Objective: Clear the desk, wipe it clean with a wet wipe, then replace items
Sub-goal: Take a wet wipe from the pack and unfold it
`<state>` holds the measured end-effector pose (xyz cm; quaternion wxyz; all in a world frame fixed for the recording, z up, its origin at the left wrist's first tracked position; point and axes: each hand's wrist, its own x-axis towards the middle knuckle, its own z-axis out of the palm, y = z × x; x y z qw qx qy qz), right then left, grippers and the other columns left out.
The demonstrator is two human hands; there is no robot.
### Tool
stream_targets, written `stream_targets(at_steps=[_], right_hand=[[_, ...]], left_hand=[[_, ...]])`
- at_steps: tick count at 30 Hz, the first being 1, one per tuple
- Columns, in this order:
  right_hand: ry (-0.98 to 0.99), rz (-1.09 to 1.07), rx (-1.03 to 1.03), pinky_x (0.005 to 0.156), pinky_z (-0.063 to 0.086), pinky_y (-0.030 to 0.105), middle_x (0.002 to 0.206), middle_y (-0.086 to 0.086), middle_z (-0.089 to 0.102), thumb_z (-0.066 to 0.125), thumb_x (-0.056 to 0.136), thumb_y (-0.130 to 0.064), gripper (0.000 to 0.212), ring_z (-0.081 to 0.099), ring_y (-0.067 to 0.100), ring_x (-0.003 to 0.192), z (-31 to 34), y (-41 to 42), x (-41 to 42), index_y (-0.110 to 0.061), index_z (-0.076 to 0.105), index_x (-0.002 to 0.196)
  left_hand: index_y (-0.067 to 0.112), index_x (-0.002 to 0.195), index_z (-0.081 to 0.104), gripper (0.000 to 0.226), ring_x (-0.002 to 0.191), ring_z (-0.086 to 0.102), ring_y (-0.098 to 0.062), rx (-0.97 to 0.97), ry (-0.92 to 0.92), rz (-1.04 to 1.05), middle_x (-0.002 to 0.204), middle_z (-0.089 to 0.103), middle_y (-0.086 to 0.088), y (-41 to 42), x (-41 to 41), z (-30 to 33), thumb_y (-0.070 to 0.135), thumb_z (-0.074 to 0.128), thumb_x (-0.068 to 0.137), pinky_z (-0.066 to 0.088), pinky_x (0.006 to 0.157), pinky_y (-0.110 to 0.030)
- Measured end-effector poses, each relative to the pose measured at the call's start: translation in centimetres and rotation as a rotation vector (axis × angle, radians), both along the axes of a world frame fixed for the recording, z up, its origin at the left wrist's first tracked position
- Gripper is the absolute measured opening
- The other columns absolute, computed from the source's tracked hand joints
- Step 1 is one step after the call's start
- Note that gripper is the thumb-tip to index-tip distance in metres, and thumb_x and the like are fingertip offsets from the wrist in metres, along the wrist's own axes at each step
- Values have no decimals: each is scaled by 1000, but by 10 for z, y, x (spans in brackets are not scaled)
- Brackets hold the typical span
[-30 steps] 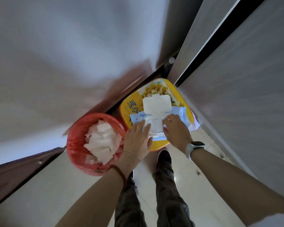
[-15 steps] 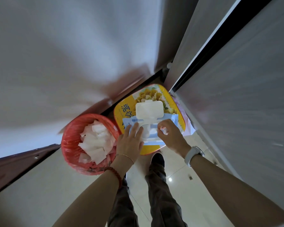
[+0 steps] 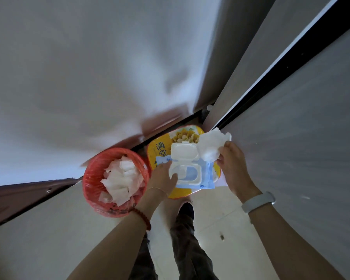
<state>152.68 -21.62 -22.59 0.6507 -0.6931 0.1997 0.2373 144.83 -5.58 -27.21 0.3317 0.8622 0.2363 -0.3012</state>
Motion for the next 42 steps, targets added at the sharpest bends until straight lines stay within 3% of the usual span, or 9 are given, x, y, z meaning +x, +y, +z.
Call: stream_targets(at_steps=[4,7,9,11,15,22,34,37,42], right_hand=[[-103,191,31,65,34,32,69,8,38,47,67,-19,8,36,20,68,77,28,-8,-22,42,61],[-192,350,98,59,40,24,72,9,46,50,71,-15,2,43,12,65,141,59,-27,-14,49,73],[-242,471,193,60,41,17,76,6,51,50,84,-5,1,47,11,69,185,82,-49,-5,52,83],[-315,567,247,59,40,15,75,7,50,50,87,-4,3,46,9,67,225,106,-77,-1,51,86],[-442,738,303,57,38,12,71,0,49,53,84,-11,7,46,1,60,286,158,-151,-12,50,78],[-533,1091,358,53,41,19,56,-13,54,58,87,-9,20,45,3,53,339,226,-351,-20,55,71],[-542,1889,556,57,38,9,62,-15,58,62,85,-13,12,52,-7,59,350,276,-702,-23,55,89],[-521,2074,472,60,42,9,81,-11,61,69,79,-20,31,58,-4,69,339,286,-759,-32,48,98],[-674,2056,425,55,39,7,74,-10,58,57,88,-11,10,56,7,69,318,331,-825,-19,54,90]], left_hand=[[9,100,61,18,101,53,-26,-470,-115,660,106,58,-13,17,8,106,14,44,95,44,74,-30],[13,119,49,25,86,52,-3,-706,-178,810,106,51,1,38,-13,196,14,35,99,42,60,-7],[19,111,51,20,74,53,4,-822,-243,911,97,56,7,55,-41,244,17,36,98,42,68,-5],[13,91,61,20,77,58,-9,-946,-302,993,84,67,2,76,-77,288,22,43,94,45,81,-25],[0,95,62,14,73,63,-20,-728,-631,1099,82,67,-11,113,-175,352,7,56,85,51,64,-26],[19,91,58,14,68,61,0,-194,-1050,1216,83,64,2,130,-406,421,6,56,87,51,59,-14],[17,94,57,9,83,60,-21,-9,-1243,2045,94,62,-9,85,-775,403,17,49,92,51,75,-39],[9,100,57,12,86,61,-28,-91,-1308,2130,97,62,-16,78,-826,397,11,52,89,49,83,-47],[22,121,42,46,75,58,-25,-35,-1289,2147,83,61,-14,85,-883,383,-8,50,86,55,67,-29]])
